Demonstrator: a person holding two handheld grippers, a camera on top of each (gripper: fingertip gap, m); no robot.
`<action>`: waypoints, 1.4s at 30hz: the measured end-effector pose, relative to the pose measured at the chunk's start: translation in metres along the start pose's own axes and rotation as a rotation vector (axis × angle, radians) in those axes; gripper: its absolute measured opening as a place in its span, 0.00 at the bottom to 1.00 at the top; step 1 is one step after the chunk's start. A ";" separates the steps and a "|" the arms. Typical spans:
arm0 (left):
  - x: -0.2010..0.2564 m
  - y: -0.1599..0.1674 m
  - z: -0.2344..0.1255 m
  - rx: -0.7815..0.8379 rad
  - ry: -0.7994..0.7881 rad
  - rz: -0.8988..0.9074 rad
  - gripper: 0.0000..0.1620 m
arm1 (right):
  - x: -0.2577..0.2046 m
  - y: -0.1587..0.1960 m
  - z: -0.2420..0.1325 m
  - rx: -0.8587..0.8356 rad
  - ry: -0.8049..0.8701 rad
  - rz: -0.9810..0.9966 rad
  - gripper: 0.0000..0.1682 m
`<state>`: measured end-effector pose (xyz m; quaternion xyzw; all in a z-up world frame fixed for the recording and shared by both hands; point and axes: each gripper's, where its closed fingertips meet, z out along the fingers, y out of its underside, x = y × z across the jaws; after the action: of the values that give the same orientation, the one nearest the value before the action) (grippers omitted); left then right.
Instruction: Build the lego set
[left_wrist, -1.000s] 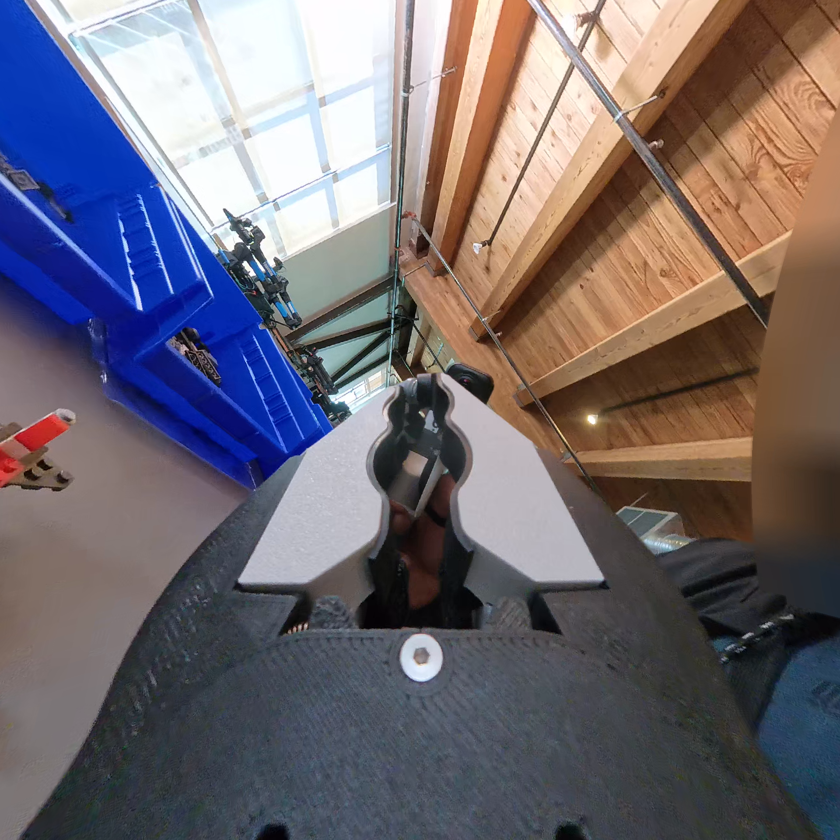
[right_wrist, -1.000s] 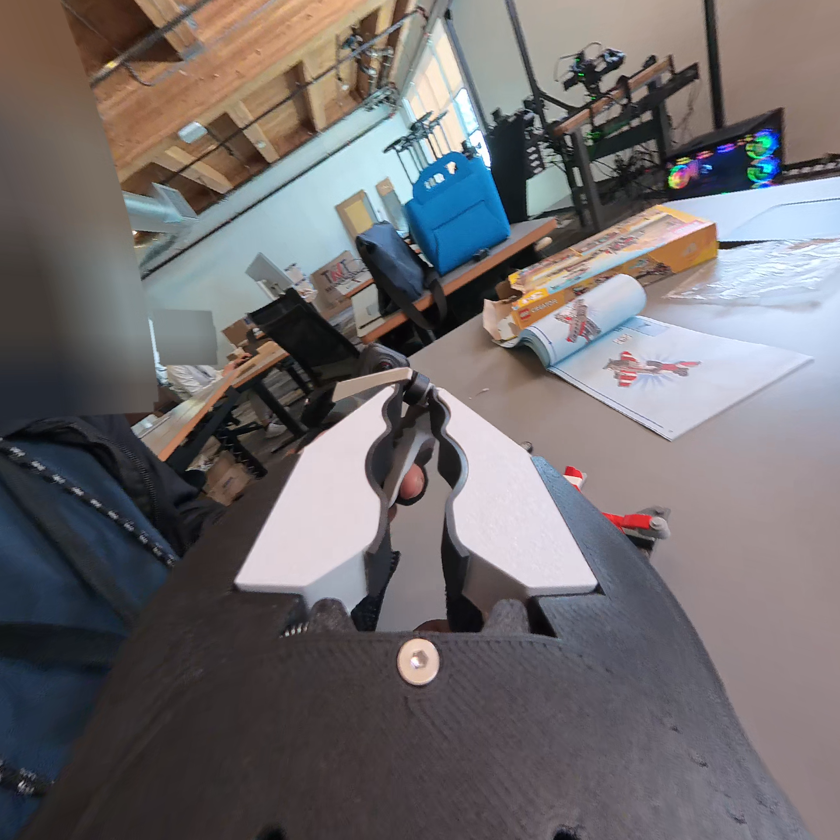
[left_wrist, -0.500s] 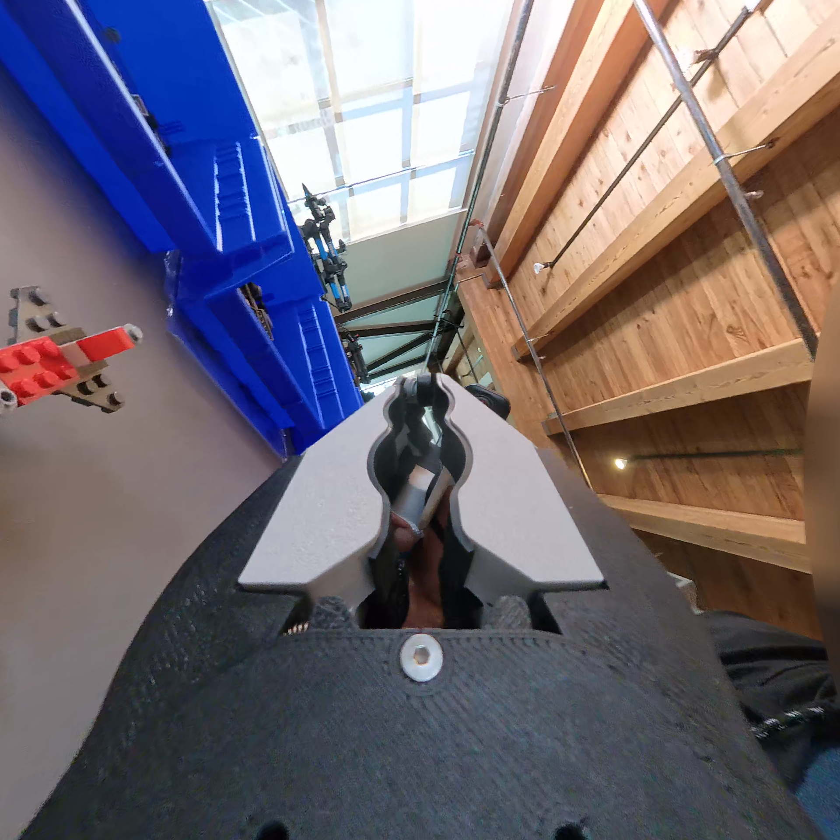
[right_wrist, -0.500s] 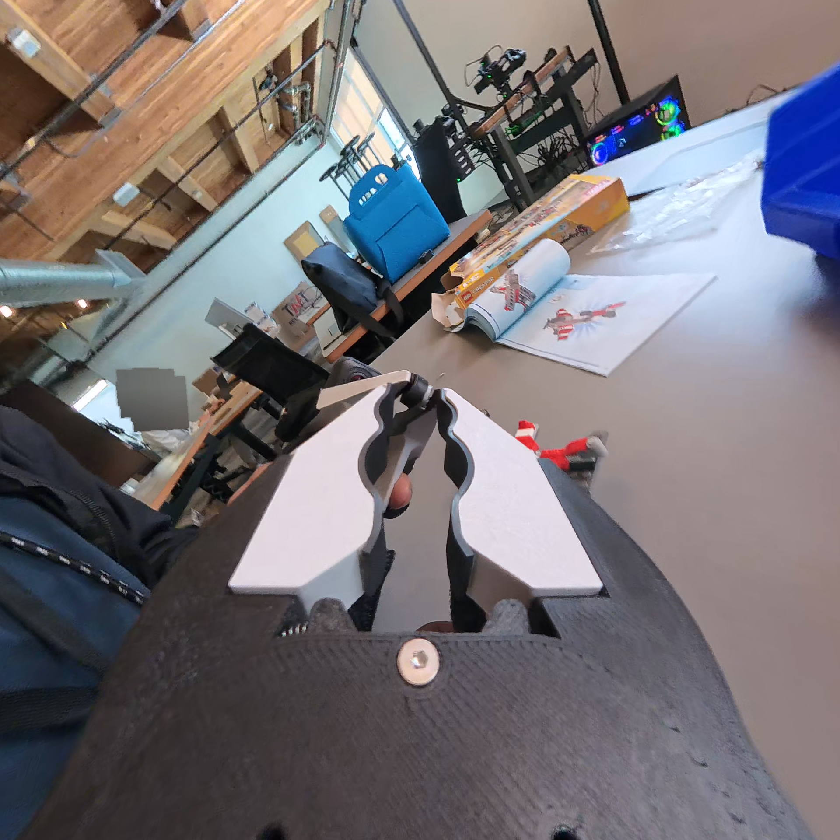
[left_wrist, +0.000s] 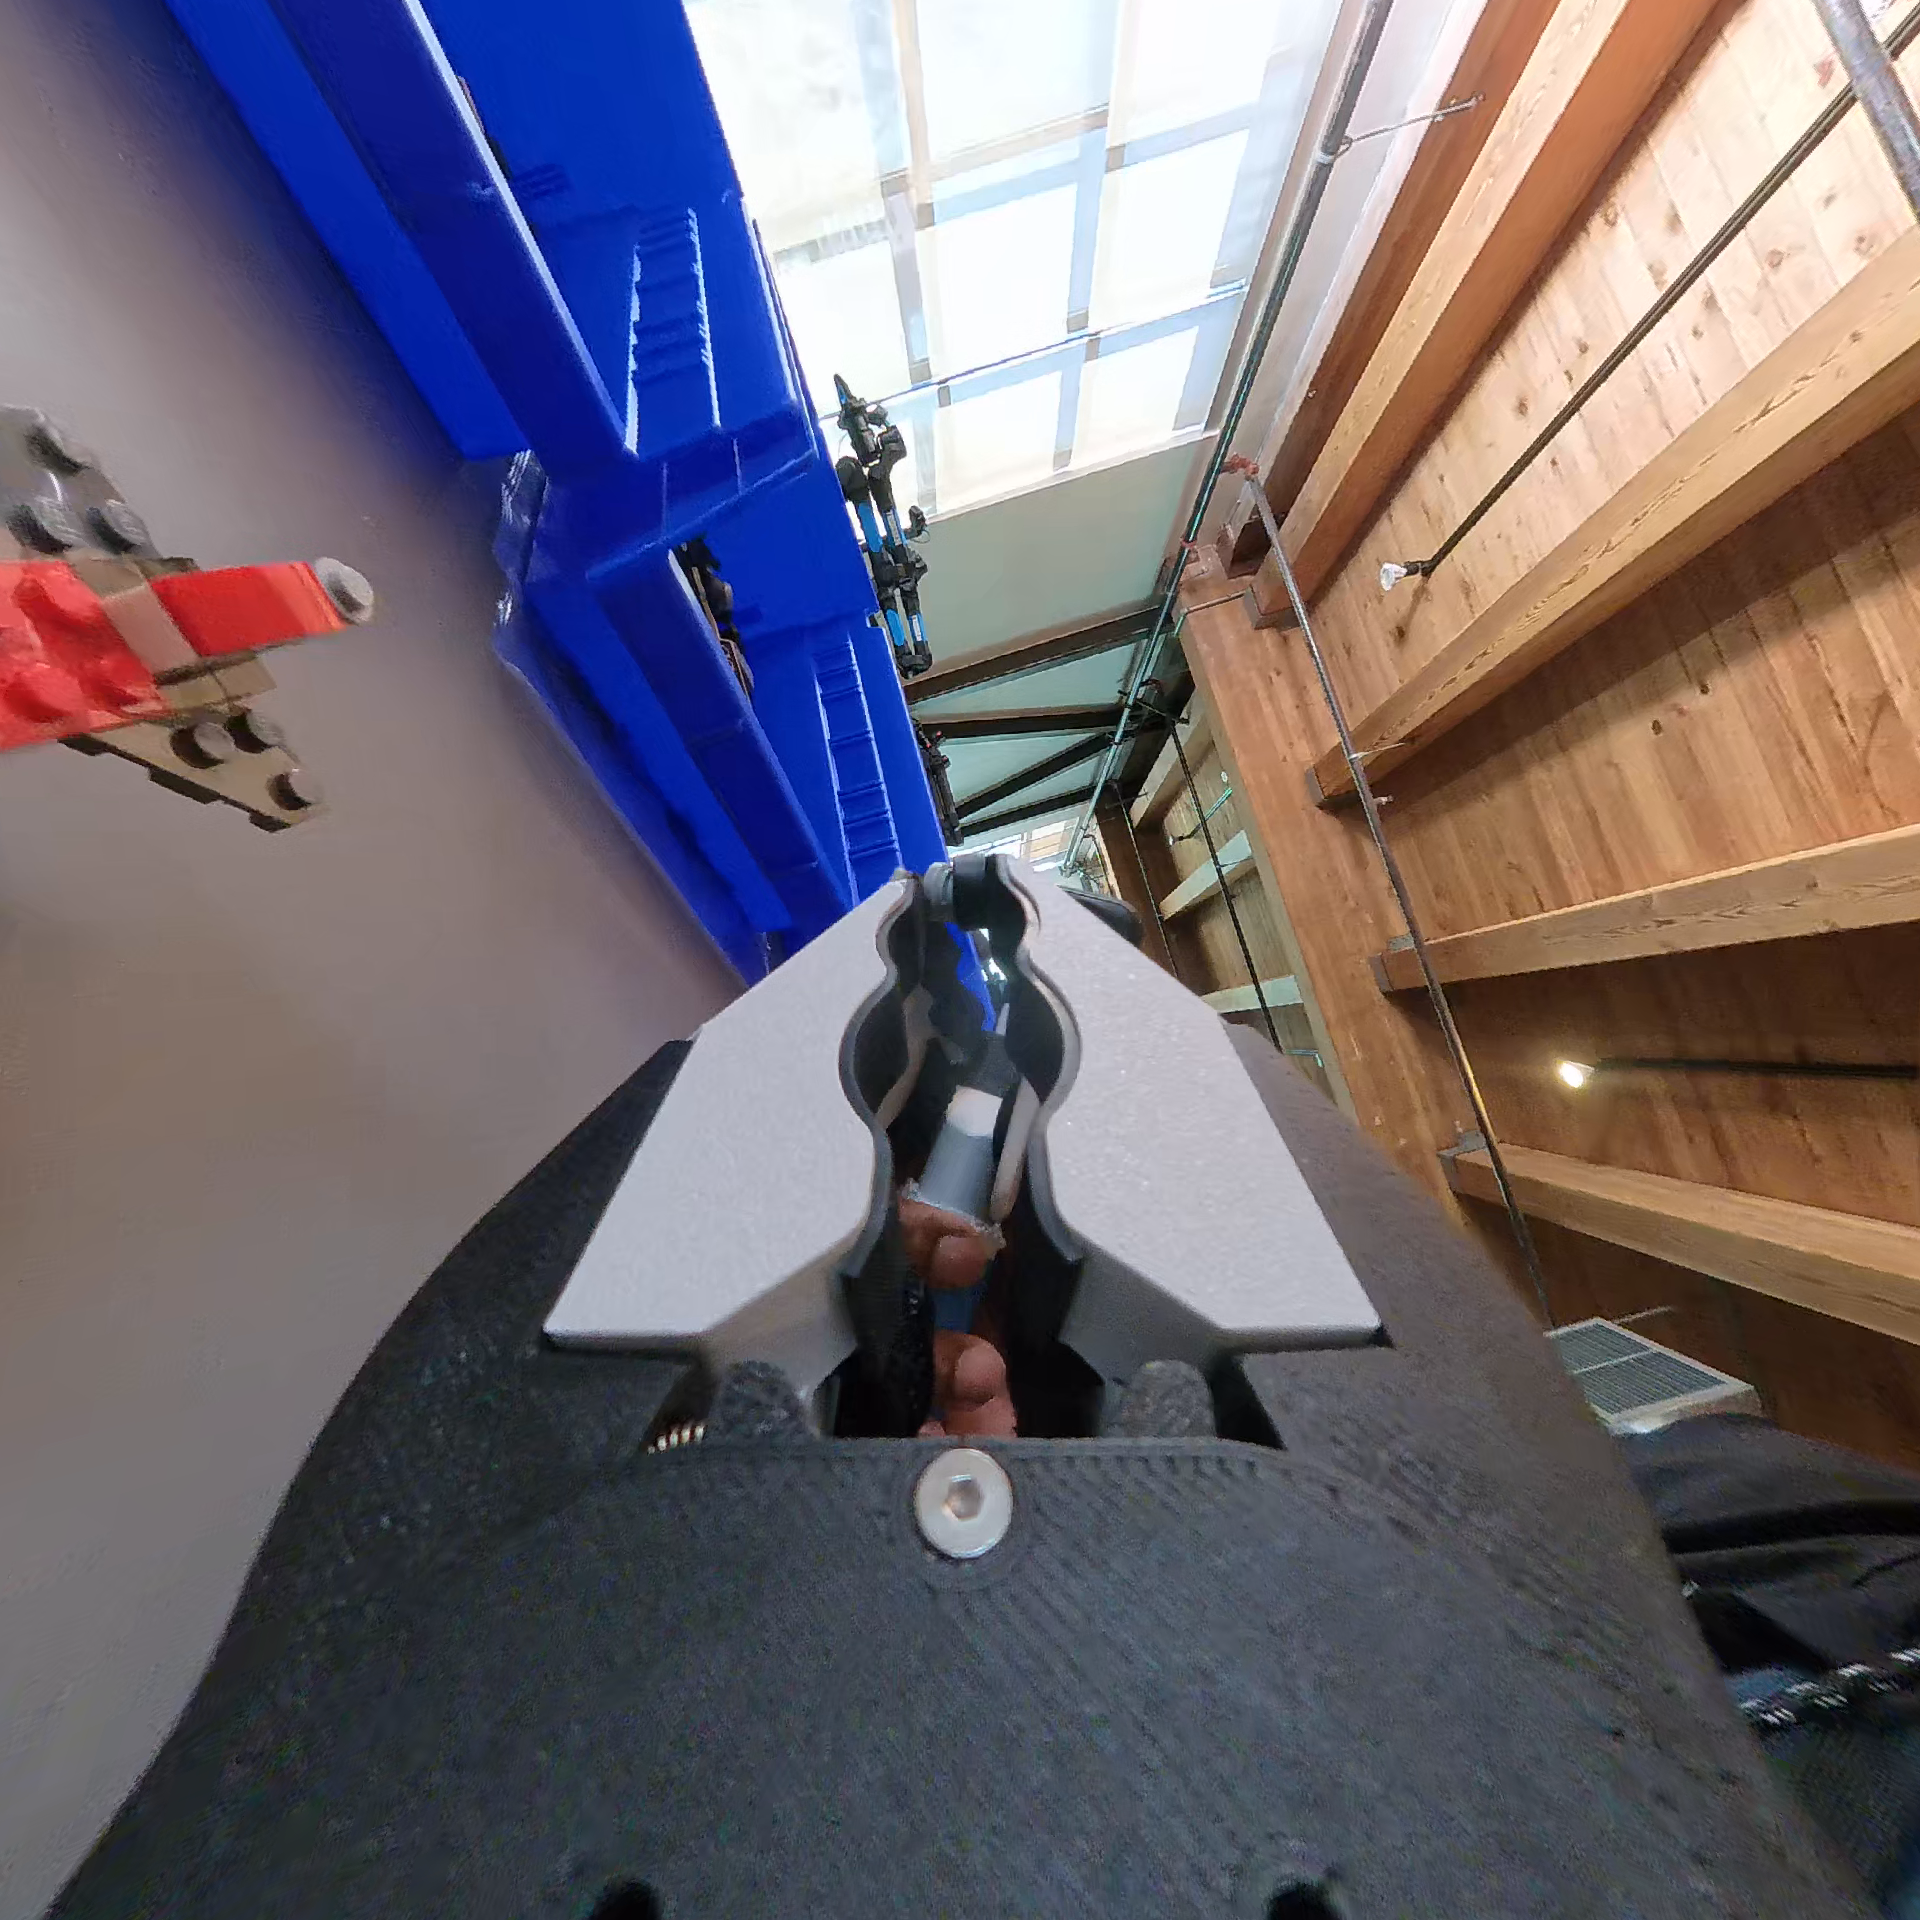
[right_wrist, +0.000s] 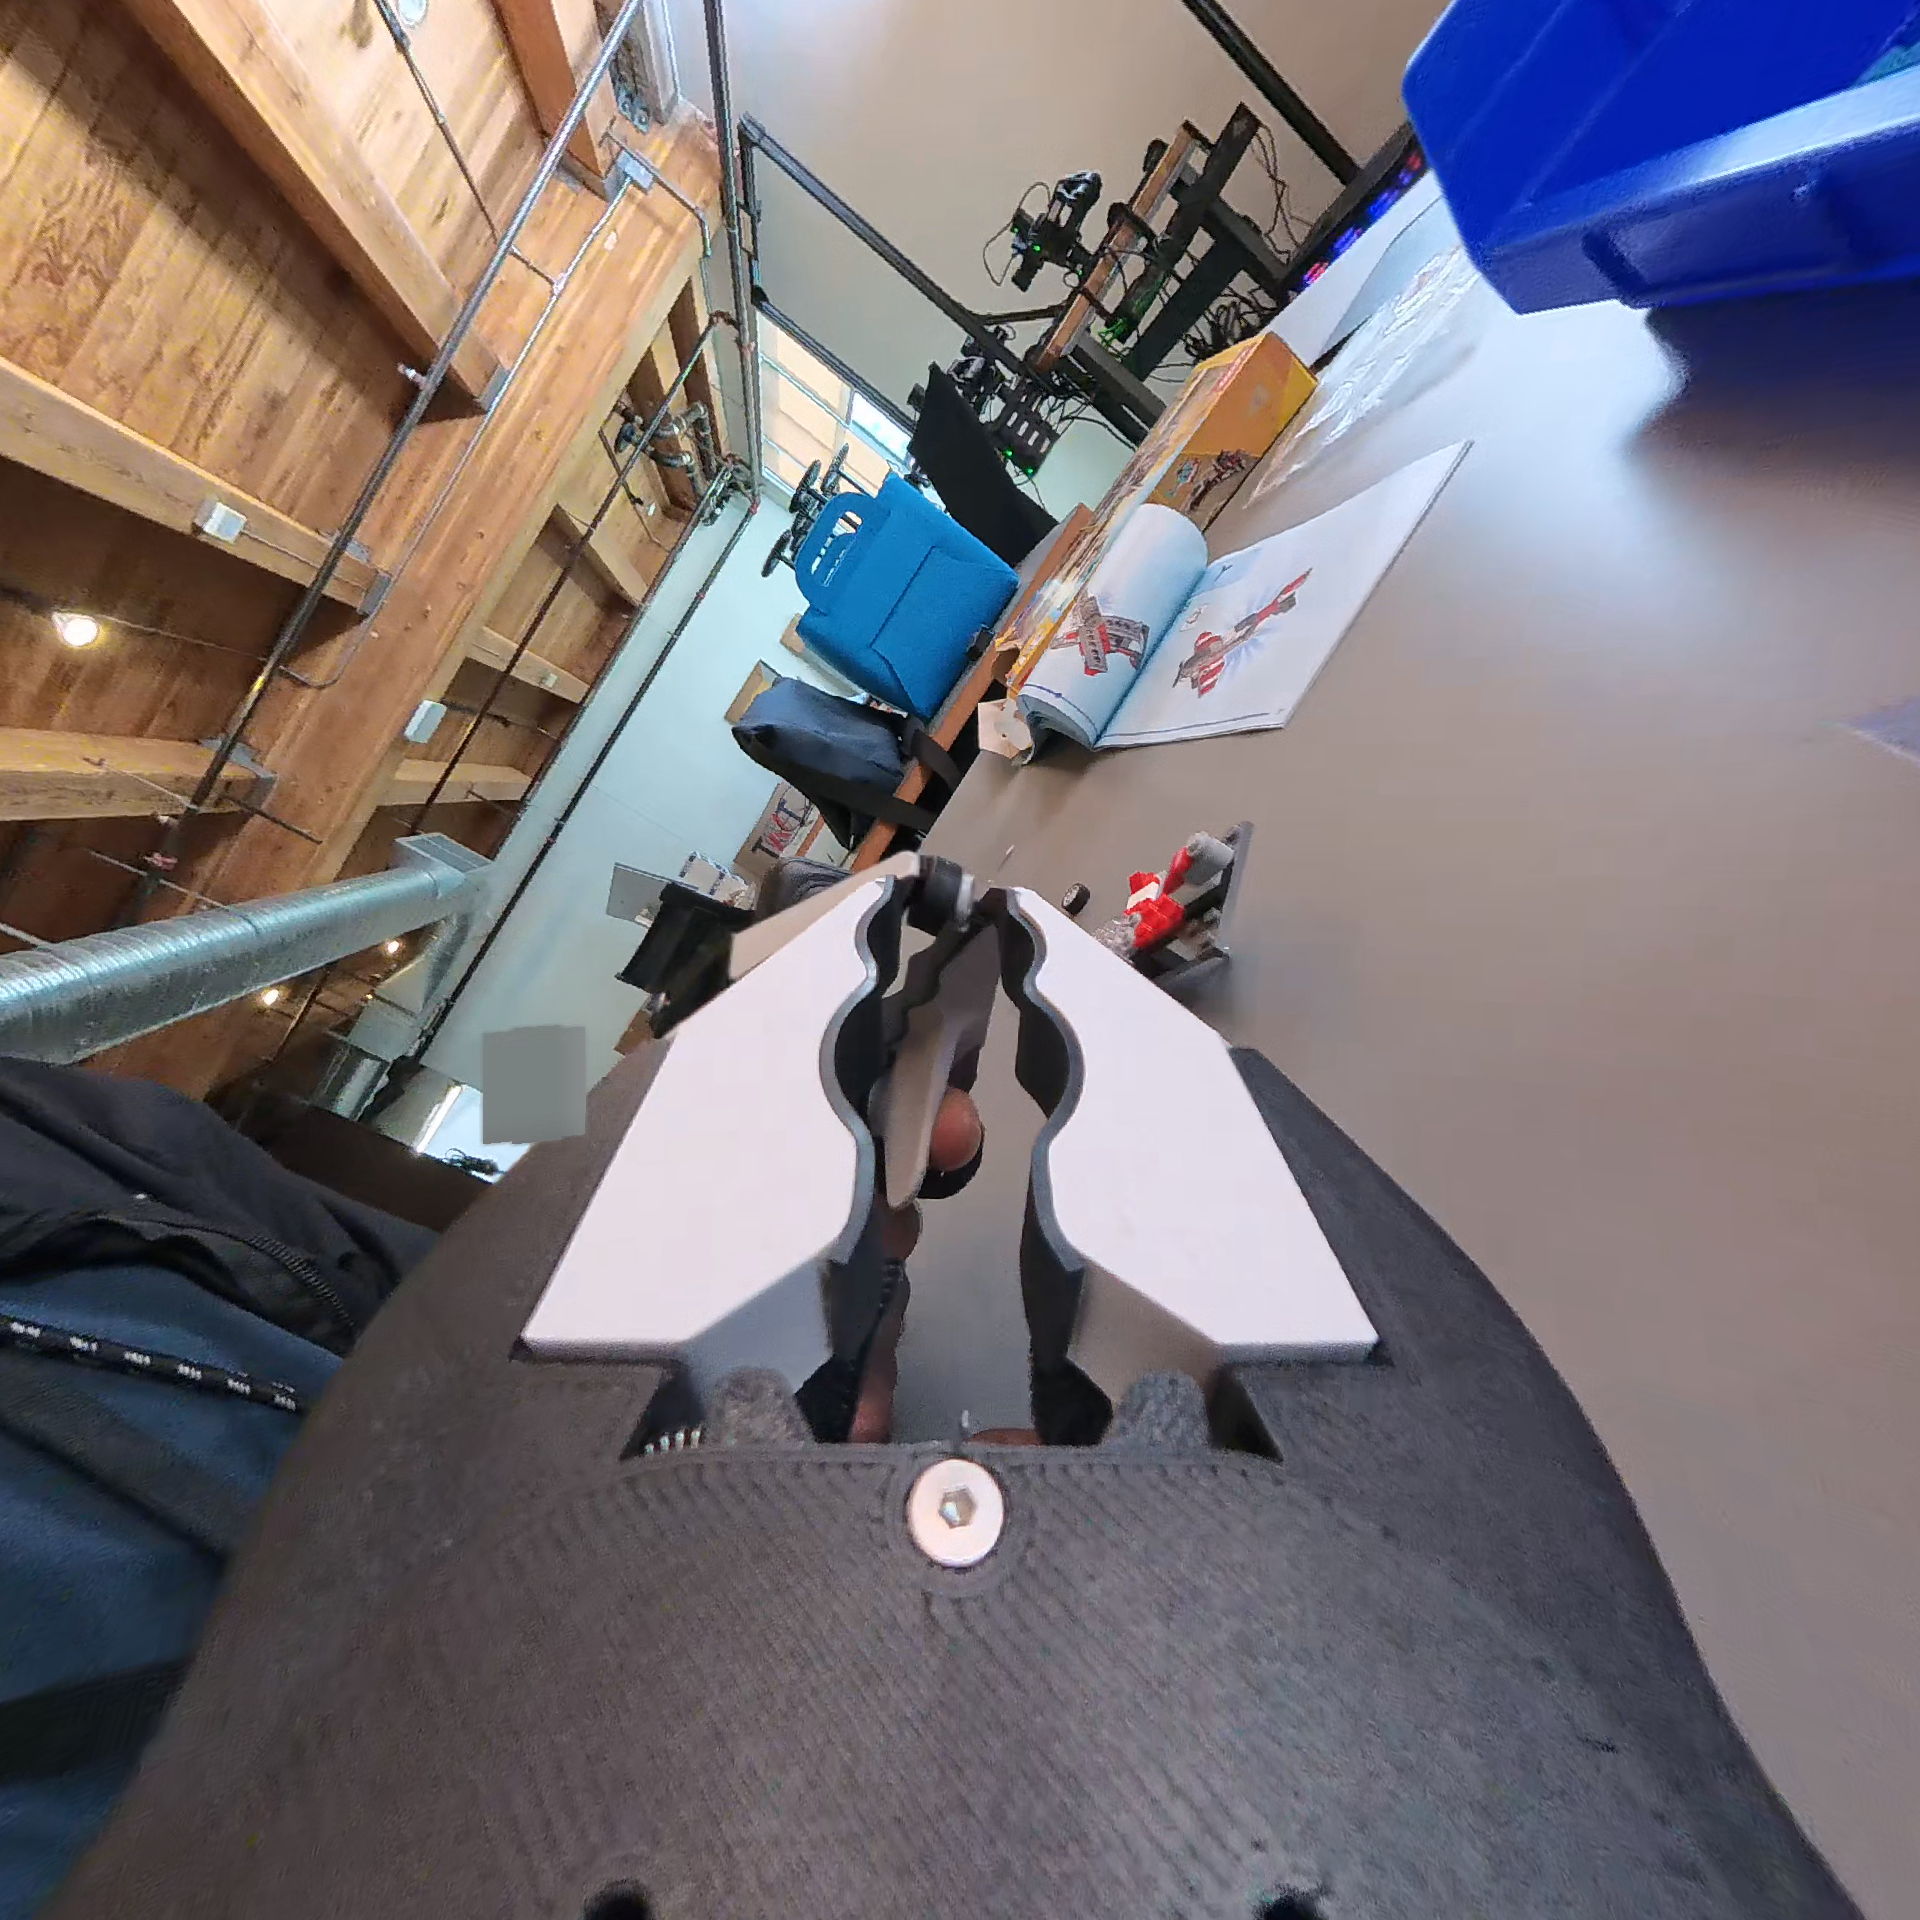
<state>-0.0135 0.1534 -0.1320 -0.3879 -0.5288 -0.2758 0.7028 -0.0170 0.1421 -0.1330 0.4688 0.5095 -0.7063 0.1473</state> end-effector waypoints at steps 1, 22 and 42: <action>0.000 0.001 0.002 -0.001 -0.001 0.003 0.06 | 0.001 -0.001 -0.002 0.004 -0.001 0.006 0.10; 0.004 0.008 0.017 -0.017 -0.036 0.054 0.06 | 0.001 -0.012 -0.012 0.046 0.004 -0.029 0.08; 0.027 0.012 0.025 -0.053 0.071 0.138 0.06 | -0.016 -0.028 -0.027 0.137 -0.111 -0.056 0.04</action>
<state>-0.0094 0.1817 -0.1054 -0.4318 -0.4680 -0.2539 0.7280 -0.0138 0.1731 -0.1044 0.4236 0.4639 -0.7683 0.1229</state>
